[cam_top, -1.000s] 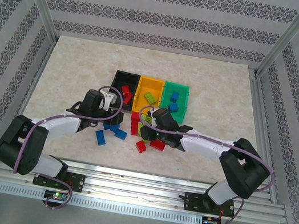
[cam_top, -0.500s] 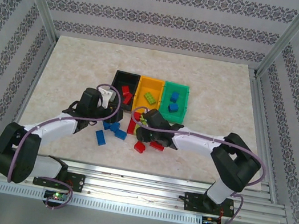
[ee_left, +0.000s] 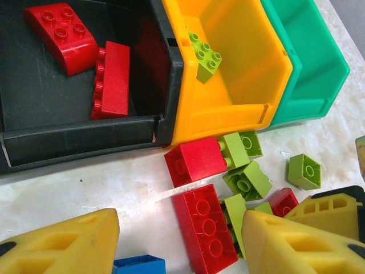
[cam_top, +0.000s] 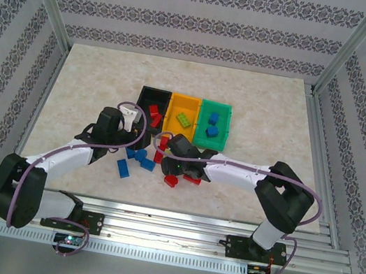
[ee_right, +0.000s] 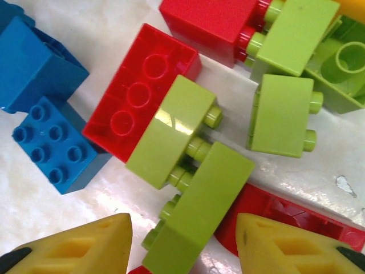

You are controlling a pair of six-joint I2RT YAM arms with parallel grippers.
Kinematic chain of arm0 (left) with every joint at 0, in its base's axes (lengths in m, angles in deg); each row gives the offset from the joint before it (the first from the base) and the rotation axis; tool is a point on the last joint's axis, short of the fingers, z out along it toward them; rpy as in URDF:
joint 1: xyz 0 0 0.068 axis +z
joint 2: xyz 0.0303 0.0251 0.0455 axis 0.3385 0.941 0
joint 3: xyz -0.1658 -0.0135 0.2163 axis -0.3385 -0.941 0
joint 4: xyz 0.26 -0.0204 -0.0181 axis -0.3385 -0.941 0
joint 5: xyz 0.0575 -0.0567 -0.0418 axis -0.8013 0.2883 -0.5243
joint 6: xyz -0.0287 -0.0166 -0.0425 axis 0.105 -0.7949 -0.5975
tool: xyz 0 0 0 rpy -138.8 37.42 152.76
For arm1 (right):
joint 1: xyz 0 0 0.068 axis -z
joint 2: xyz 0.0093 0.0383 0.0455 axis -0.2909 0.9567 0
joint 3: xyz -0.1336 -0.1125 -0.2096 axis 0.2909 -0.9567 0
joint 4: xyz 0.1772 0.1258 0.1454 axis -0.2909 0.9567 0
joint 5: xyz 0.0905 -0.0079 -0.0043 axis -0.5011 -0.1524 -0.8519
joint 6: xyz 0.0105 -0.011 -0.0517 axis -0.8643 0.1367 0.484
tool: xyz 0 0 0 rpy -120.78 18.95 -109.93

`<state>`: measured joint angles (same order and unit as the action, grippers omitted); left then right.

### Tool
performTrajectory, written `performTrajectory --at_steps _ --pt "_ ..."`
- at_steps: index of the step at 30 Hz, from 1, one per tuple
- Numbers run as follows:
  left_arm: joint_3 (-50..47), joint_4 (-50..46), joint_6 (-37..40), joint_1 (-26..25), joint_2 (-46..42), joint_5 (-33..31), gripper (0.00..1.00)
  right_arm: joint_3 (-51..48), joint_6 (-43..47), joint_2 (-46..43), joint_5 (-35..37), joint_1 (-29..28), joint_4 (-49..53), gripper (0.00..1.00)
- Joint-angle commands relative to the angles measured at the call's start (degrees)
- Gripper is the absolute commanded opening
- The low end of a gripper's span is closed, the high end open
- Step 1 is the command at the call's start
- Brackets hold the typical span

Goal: Sort the legos into containers by color

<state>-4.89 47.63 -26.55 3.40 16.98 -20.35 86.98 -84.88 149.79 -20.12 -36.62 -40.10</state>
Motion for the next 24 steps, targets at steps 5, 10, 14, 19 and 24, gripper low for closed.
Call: performTrajectory --at_steps 5,10,14,19,24 --pt "-0.9 0.7 -0.8 0.5 -2.1 0.5 0.59 3.3 -0.2 3.6 2.8 -1.0 4.3 0.49" --pt "-0.9 0.4 -0.9 0.5 -2.5 0.8 0.59 4.4 0.1 6.3 3.8 -1.2 6.2 0.45" --pt "-0.9 0.4 -1.0 0.5 -2.3 1.4 0.59 3.0 0.0 5.0 6.0 -1.1 6.2 0.33" --pt "-1.1 0.4 -1.0 0.5 -2.5 0.9 0.59 2.7 0.5 2.3 8.2 -1.0 8.3 0.27" --pt "-1.2 0.6 -1.1 0.5 -2.9 0.7 0.59 2.1 0.8 -1.6 7.0 -0.4 8.1 0.25"
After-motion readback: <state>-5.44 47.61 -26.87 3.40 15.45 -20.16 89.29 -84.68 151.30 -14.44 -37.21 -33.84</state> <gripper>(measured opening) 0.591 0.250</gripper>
